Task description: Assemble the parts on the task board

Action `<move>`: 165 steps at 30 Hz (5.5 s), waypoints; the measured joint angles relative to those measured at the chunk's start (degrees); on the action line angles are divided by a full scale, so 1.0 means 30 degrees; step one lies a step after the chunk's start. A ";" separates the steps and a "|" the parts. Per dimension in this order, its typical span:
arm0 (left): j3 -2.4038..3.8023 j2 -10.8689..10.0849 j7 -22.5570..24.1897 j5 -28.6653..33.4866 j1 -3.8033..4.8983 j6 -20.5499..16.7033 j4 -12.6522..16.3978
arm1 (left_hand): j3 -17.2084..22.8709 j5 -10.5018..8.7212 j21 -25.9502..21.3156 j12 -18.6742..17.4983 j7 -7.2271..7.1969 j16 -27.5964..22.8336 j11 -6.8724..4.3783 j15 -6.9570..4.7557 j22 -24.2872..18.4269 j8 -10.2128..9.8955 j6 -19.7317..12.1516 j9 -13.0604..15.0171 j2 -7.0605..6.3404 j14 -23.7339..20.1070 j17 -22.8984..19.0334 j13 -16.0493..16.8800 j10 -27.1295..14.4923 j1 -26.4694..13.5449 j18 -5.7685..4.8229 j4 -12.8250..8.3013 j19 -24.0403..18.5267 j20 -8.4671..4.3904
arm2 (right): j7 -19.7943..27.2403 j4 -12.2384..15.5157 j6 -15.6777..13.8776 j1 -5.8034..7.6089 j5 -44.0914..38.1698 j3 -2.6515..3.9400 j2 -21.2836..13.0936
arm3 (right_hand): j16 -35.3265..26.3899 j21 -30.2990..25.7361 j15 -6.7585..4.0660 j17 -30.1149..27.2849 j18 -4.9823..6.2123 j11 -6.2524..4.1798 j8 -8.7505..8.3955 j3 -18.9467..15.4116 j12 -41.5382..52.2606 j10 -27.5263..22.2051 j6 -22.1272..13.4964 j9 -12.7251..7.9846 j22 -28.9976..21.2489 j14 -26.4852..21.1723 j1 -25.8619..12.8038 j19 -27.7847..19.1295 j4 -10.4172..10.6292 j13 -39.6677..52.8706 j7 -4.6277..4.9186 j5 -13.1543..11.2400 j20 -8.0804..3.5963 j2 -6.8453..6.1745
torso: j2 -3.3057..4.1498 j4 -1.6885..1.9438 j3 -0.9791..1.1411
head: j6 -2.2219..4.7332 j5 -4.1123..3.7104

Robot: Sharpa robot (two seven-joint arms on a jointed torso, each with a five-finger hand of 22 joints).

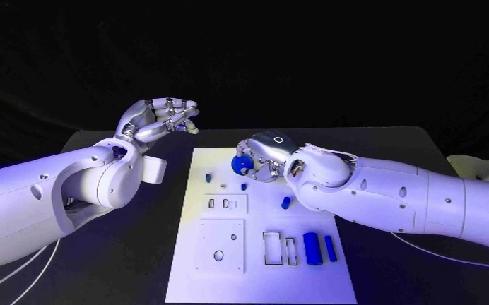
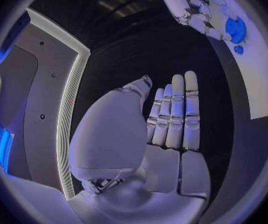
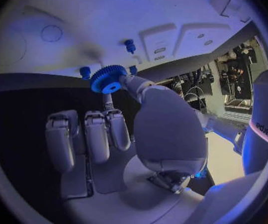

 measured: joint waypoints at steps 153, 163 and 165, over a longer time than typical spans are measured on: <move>-0.0045 -0.0086 -0.0143 0.0007 -0.0043 0.0388 -0.0286 | 0.0157 0.0000 0.0165 -0.0072 0.0000 0.0000 0.0000 0.0070 0.0096 -0.0089 0.0000 0.0048 0.0080 -0.0071 0.0111 0.0001 0.0000 0.0080 -0.0002 -0.0157 -0.0133 -0.0001 | 0.5988 -0.1636 0.2783 -0.0482 0.9900 0.0179 -0.6626 | 0.0074 -0.0001 -0.0440 -0.0003 0.0004 0.0032 -0.3711 -0.1322 -0.0894 -0.0377 -0.0507 0.0065 -0.0015 -0.0034 0.0658 -0.0002 -0.0423 -0.0003 -0.0317 -0.1296 -0.0337 -0.0850 | -0.0090 -0.0416 0.0216 | -0.0145 -0.0291; -0.0045 -0.0105 -0.0144 0.0007 -0.0044 0.0393 -0.0294 | 0.0157 0.0000 0.0164 -0.0073 0.0000 0.0000 0.0000 0.0070 0.0112 -0.0089 0.0000 0.0046 0.0080 -0.0071 0.0115 0.0001 0.0000 0.0080 -0.0001 -0.0157 -0.0132 -0.0001 | 0.5970 -0.1827 0.2756 -0.0597 1.0094 0.0177 -0.6305 | 0.0074 -0.0001 -0.0248 -0.0004 0.0002 0.0172 -0.3615 -0.1322 -0.0740 -0.0237 0.0116 0.0226 0.0000 0.0013 0.0347 0.0071 -0.0423 0.0013 -0.0012 -0.1296 -0.0263 -0.0539 | -0.0095 -0.0428 0.0218 | -0.0245 -0.0255; -0.0045 -0.0107 -0.0144 0.0007 -0.0045 0.0394 -0.0297 | 0.0157 0.0000 0.0163 -0.0072 0.0000 0.0000 0.0000 0.0070 0.0112 -0.0088 0.0000 0.0045 0.0080 -0.0070 0.0115 0.0000 0.0000 0.0080 -0.0002 -0.0157 -0.0133 -0.0001 | 0.5969 -0.1880 0.2741 -0.0604 1.0151 0.0178 -0.6256 | 0.0074 -0.0001 -0.0229 -0.0004 0.0003 0.0173 -0.3615 -0.1323 -0.0738 -0.0237 0.0321 0.0258 -0.0001 0.0031 0.0347 0.0071 -0.0423 0.0014 0.0015 -0.1297 -0.0263 -0.0539 | -0.0099 -0.0438 0.0220 | -0.0278 -0.0255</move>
